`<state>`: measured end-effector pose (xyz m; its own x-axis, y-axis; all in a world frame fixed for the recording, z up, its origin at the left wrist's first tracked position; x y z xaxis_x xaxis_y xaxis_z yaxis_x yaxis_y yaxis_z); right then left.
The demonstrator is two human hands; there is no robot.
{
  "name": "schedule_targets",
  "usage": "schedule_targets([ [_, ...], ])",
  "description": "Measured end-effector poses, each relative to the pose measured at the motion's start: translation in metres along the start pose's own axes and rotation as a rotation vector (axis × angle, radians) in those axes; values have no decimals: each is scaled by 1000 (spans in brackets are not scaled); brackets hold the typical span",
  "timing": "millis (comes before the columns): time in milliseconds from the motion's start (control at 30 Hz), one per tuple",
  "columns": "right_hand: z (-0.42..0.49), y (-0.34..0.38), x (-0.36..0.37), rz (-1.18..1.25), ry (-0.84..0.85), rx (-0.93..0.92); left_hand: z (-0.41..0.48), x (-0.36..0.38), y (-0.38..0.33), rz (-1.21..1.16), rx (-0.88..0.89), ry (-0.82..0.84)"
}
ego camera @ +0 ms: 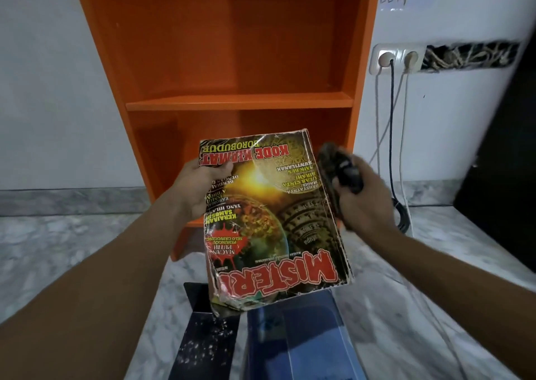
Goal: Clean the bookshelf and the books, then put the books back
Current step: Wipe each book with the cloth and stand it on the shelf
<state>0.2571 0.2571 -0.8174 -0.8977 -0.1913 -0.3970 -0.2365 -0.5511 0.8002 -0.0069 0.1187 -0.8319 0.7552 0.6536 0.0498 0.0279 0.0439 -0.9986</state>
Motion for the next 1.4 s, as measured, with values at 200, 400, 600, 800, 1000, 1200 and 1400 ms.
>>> schedule_targets([
  [200,14,77,1,-307,7,-494,1,13,0,14,1,46],
  [400,-158,20,86,-471,659,-1043,5,1,-6,-7,66,-29],
  [600,-19,75,19,-255,146,-647,1,18,9,-54,-45,140],
  [800,-85,59,82,-436,413,-890,-4,29,0,0,-80,105],
  [1000,-37,97,31,-209,180,-846,-18,15,15,-120,-233,171],
  [1200,-139,66,119,-463,542,-1232,-21,49,-32,-149,-55,228],
  [1400,-154,124,54,-232,329,-1481,-19,62,-57,-197,-9,308],
])
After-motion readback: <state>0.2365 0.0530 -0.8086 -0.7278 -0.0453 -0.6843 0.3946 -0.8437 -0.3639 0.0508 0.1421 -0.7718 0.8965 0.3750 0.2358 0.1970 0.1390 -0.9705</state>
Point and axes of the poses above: each hand's wrist, its own z-axis towards the middle knuckle, its own x-axis out of the palm, y = z × x, the point moved 10 cm from there along z, towards the middle knuckle, and after that the axes turned 3 degrees about y, right-handed, at the moved point
